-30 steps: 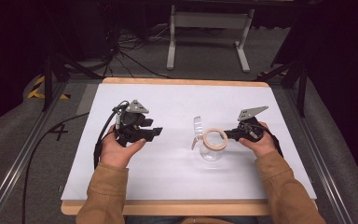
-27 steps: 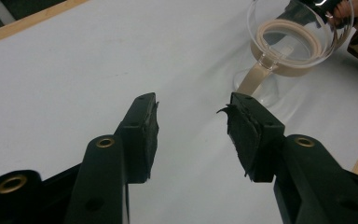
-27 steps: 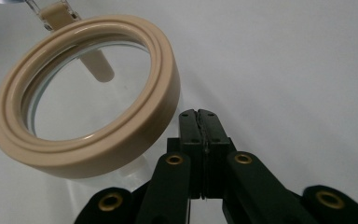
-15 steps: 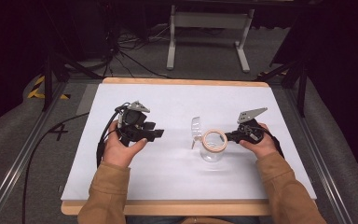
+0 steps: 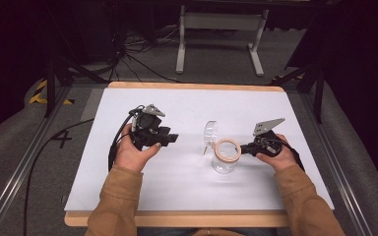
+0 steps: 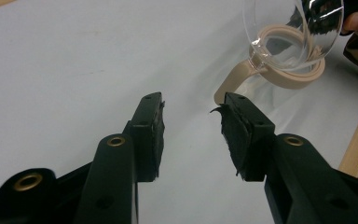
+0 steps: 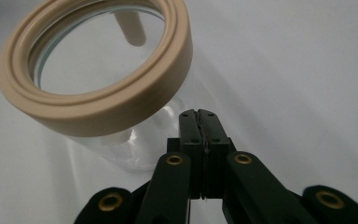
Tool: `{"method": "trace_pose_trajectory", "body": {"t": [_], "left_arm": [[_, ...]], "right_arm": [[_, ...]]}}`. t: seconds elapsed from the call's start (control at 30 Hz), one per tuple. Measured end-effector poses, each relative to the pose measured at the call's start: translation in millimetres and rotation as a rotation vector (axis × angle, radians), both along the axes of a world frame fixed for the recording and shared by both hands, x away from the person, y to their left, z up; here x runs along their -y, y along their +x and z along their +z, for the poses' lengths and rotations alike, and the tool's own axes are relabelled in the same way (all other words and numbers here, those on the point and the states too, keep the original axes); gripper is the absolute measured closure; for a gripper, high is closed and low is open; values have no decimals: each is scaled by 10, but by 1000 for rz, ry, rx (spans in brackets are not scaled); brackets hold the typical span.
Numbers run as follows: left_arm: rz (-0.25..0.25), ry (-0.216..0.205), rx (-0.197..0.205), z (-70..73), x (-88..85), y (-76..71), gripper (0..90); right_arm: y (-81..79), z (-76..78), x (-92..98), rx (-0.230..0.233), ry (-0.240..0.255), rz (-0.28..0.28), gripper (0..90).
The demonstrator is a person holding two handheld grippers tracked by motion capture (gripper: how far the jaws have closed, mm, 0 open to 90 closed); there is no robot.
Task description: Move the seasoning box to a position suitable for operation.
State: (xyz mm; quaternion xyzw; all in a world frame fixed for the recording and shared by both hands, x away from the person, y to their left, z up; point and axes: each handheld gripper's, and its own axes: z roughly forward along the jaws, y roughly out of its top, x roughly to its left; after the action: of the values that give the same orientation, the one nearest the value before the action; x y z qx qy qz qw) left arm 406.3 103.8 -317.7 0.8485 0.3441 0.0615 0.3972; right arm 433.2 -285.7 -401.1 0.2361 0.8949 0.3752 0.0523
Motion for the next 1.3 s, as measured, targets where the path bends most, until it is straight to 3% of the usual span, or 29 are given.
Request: {"method": "trace_pose_trajectory", "body": {"t": [0.7, 0.9, 1.3], "left_arm": [[-59, 6, -22, -19, 198, 120, 625], [-67, 5, -34, -37, 226, 158, 631], [-79, -4, -35, -37, 266, 179, 633]], "right_arm": [[-296, 36, -87, -7, -65, 75, 900], [-400, 47, -162, -29, -86, 126, 900], [-541, 62, -338, -31, -106, 210, 900]]}}
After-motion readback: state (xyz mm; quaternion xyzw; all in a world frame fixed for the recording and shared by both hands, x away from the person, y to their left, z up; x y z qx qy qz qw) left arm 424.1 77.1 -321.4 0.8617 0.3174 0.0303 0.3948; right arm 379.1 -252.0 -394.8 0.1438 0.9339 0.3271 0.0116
